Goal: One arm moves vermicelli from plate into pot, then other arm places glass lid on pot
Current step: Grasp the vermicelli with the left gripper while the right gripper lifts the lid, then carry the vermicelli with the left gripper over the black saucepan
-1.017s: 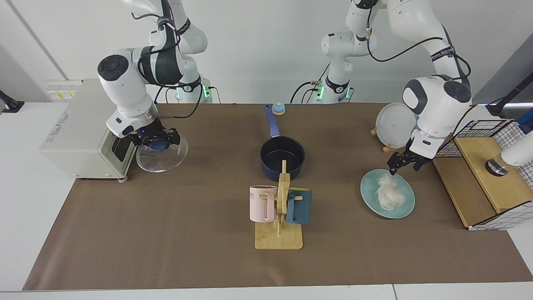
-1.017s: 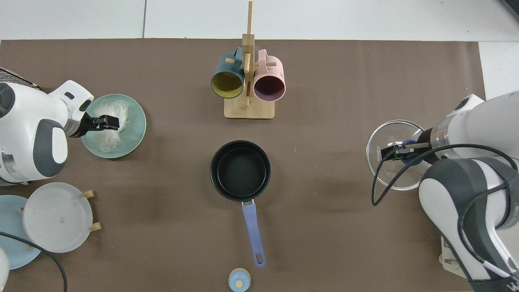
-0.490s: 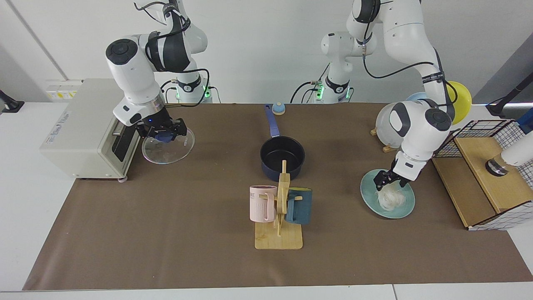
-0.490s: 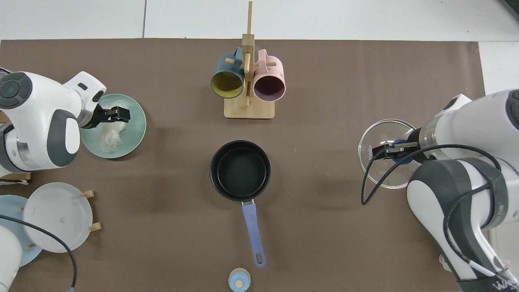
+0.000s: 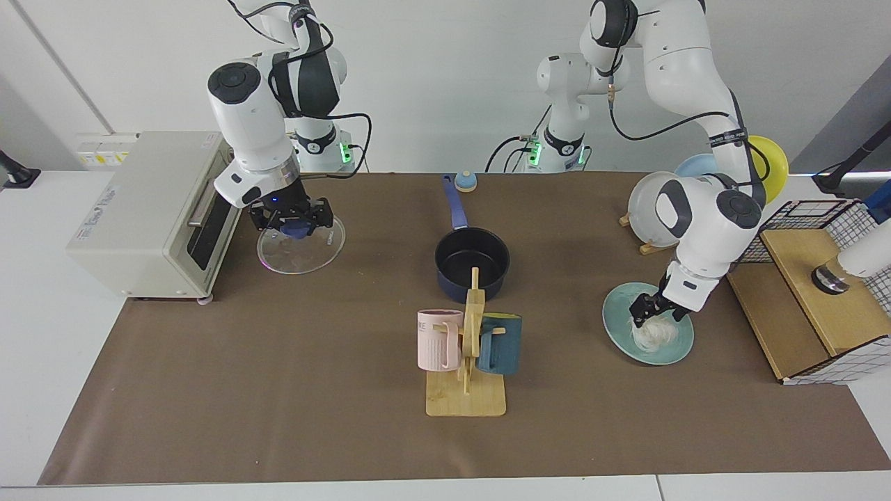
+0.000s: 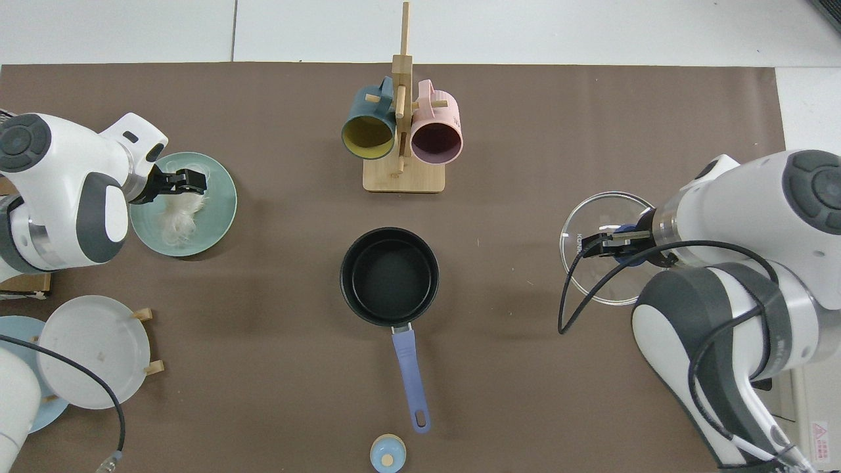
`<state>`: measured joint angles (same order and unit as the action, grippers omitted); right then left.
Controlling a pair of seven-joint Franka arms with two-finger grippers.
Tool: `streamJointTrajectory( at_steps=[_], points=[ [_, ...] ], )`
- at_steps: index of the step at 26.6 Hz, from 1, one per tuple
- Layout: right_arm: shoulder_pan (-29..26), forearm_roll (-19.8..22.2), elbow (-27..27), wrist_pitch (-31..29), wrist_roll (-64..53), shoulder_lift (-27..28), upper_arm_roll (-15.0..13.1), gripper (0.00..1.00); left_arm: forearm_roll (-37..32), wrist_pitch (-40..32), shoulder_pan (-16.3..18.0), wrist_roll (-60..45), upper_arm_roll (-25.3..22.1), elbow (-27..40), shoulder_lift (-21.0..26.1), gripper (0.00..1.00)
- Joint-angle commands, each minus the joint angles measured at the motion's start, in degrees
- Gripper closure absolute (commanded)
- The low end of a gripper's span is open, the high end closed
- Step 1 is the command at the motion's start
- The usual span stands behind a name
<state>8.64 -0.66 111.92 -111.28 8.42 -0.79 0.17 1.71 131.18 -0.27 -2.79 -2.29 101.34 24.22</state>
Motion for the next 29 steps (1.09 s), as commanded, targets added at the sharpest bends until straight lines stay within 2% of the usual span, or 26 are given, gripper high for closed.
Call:
streamJointTrajectory(
  at_steps=[1, 5, 6, 7, 8, 9, 10, 11, 12, 16, 22, 29],
  points=[
    [2.08, -0.66, -0.39, -0.96, 4.23, -0.17, 0.01, 0.94, -0.65, 1.27, -0.17, 0.15, -0.08, -1.68, 2.76, 0.00],
    [3.05, -0.66, -0.39, -0.96, 5.81, -0.09, 0.01, 0.94, -0.65, 2.24, 0.01, 0.33, -0.08, -1.68, 3.46, 0.02],
    [3.05, -0.66, -0.39, -0.87, 5.81, -0.09, 0.01, 0.94, -0.65, 2.33, -0.08, 0.33, -0.17, -1.68, 3.64, 0.03],
    [3.14, -0.66, -0.39, -0.96, 5.81, 0.18, 0.01, 0.94, -0.74, 2.16, -0.08, 0.41, -0.17, -1.68, 3.64, 0.10],
    [3.05, -0.66, -0.39, -0.96, 5.81, 0.18, 0.01, 0.95, -1.00, 1.54, -0.17, 0.41, -0.17, -1.76, 3.64, 0.23],
    [3.14, -0.66, -0.48, -0.96, 5.81, 0.27, 0.01, 0.95, -1.62, 0.76, -0.17, 0.50, -0.17, -2.11, 3.64, 0.40],
    [3.22, -0.66, -0.57, -0.96, 5.90, 0.27, 0.01, 0.95, -2.14, -0.12, -0.17, 0.59, -0.17, -2.64, 3.64, 0.59],
    [3.23, -0.66, -0.83, -0.87, 6.08, 0.27, 0.01, 0.95, -2.93, -1.78, -0.08, 0.76, -0.17, -3.16, 3.73, 0.83],
    [3.49, -0.66, -0.92, -0.96, 6.25, 0.35, 0.09, 0.95, -3.64, -3.28, 0.18, 1.20, -0.08, -3.52, 3.73, 1.00],
    [3.84, -0.92, -0.83, -0.96, 6.43, 0.35, 0.10, 0.95, -4.35, -8.38, -0.26, 1.47, 0.01, -5.10, 3.46, 1.00],
    [3.84, -1.01, -0.74, -0.87, 6.43, 0.53, 0.10, 0.95, -4.17, -20.24, -0.52, 0.33, 0.79, -10.54, 2.94, 1.00],
    [4.02, -2.42, -0.83, -0.96, 6.60, 0.62, 0.10, 0.95, -4.26, -22.02, -0.70, -8.19, 3.25, -11.61, -0.22, 1.00]
  ],
)
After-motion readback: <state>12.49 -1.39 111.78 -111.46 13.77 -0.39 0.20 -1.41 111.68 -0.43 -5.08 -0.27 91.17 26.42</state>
